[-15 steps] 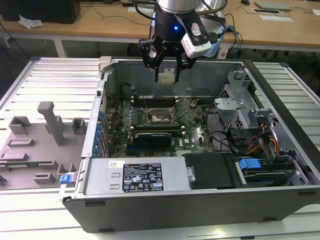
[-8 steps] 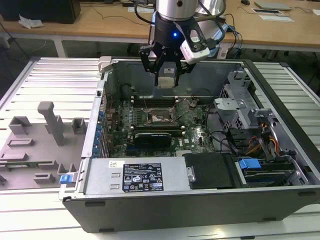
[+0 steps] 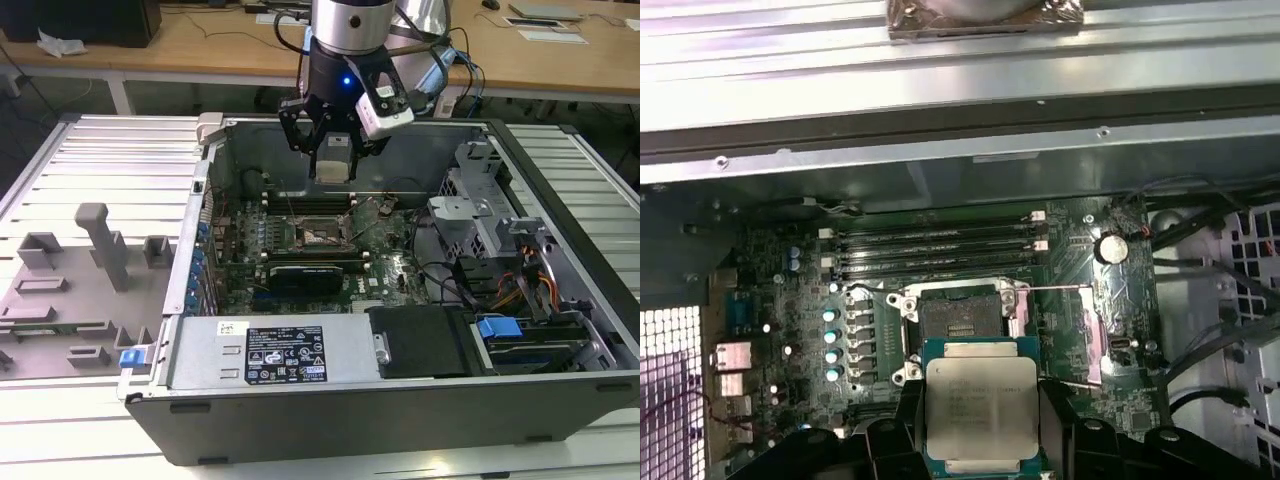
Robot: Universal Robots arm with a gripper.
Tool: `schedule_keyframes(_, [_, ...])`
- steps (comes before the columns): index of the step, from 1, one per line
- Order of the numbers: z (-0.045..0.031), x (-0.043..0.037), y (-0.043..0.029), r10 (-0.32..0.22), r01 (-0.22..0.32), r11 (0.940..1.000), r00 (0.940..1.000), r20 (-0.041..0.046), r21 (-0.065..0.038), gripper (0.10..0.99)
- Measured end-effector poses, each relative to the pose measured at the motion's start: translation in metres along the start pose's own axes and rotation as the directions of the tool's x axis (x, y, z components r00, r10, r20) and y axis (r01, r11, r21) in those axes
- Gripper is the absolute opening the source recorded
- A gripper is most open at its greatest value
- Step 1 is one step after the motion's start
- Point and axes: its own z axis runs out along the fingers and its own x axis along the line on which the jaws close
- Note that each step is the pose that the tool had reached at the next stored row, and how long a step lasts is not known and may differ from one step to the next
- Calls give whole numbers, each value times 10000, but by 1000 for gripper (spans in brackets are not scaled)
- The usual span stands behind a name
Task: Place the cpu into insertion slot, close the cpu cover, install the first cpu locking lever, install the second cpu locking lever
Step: 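Place the cpu into insertion slot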
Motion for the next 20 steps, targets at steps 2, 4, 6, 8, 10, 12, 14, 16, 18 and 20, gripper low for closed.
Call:
schedule_keyframes(2, [19, 0, -2, 761, -761, 9971, 9971, 68, -3, 541])
schedule_keyframes(4, [27, 0, -3, 1309, -1309, 9914, 9913, 117, -10, 541])
schedule_keyframes(6, [30, 0, -3, 1699, -1699, 9855, 9853, 152, -17, 541])
schedule_keyframes(8, [34, 0, -3, 2231, -2231, 9748, 9746, 200, -29, 541])
schedule_keyframes(10, [39, 0, -3, 2778, -2778, 9606, 9603, 249, -45, 541])
schedule_keyframes(12, [44, 0, -4, 3365, -3365, 9417, 9412, 301, -62, 541])
schedule_keyframes(14, [49, 0, -5, 3917, -3917, 9201, 9194, 350, -85, 541])
schedule_keyframes(16, [52, 0, -5, 4262, -4261, 9046, 9038, 381, -100, 541])
schedule_keyframes(18, [58, 0, -5, 4945, -4945, 8691, 8680, 441, -134, 541])
schedule_keyframes(20, [64, 0, -6, 5667, -5666, 8238, 8224, 504, -178, 541])
